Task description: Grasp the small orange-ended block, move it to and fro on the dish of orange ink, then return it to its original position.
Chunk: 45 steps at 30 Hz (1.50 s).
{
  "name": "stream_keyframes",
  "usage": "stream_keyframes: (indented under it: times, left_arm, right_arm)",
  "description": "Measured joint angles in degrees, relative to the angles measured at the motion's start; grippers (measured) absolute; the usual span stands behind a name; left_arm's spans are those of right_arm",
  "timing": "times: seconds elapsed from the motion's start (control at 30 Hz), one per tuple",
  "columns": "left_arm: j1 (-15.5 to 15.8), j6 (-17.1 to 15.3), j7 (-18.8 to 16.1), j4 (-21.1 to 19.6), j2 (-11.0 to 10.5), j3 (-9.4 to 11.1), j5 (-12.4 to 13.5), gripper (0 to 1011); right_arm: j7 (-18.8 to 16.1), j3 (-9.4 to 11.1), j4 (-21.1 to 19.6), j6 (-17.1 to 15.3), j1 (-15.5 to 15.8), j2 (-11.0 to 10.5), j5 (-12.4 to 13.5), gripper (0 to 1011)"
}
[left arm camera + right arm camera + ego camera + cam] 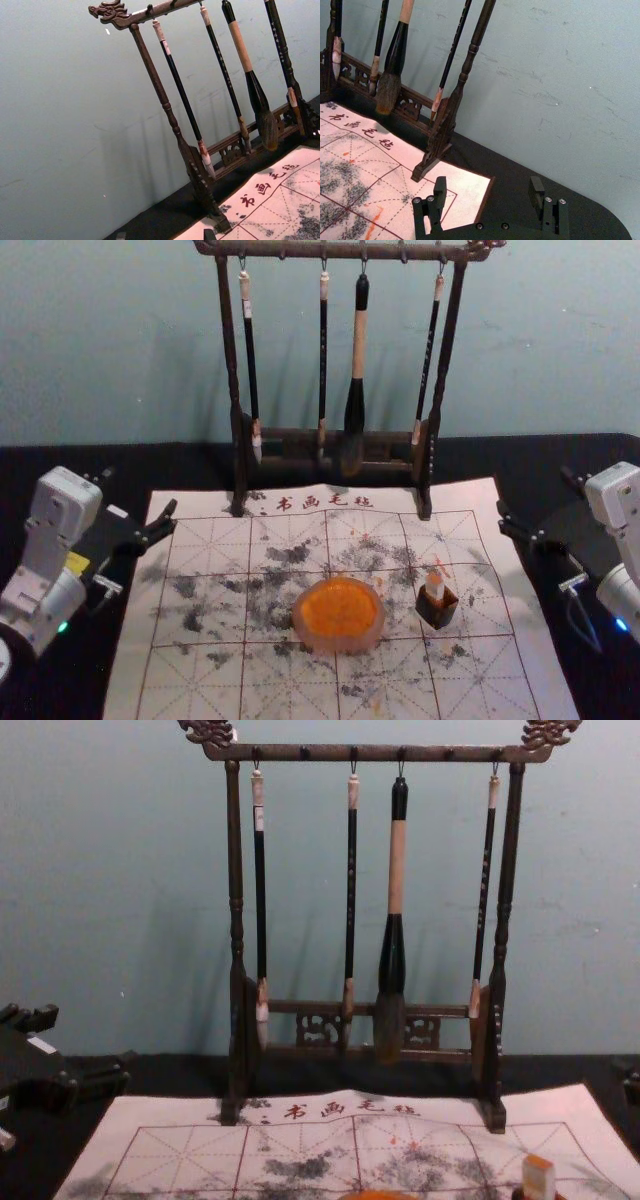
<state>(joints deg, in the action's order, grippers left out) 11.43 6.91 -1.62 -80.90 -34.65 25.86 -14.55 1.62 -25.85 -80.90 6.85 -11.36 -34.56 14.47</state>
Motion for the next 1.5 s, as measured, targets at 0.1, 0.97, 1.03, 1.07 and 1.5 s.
stream_keyframes:
  times: [0.1, 0.97, 1.03, 1.07, 1.5]
  left_arm:
    - [0.00, 0.00, 0.00, 0.00, 0.00, 0.00, 0.00, 1001]
    - [0.00, 0.00, 0.00, 0.00, 0.00, 0.01, 0.00, 1001]
    - [0.00, 0.00, 0.00, 0.00, 0.00, 0.00, 0.00, 1001]
    - [0.00, 0.00, 0.00, 0.00, 0.00, 0.00, 0.00, 1001]
    - [0.00, 0.00, 0.00, 0.00, 0.00, 0.00, 0.00, 1001]
  right_arm:
    - [0.00, -0.01, 0.00, 0.02, -0.02, -0.02, 0.02, 1000]
    - [0.00, -0.02, 0.00, 0.06, -0.07, -0.09, 0.09, 1000]
    - [0.00, -0.02, 0.00, 0.06, -0.07, -0.09, 0.09, 1002]
    - [0.00, -0.02, 0.00, 0.06, -0.07, -0.09, 0.09, 1000]
    - [0.00, -0.02, 0.00, 0.05, -0.07, -0.09, 0.08, 1002]
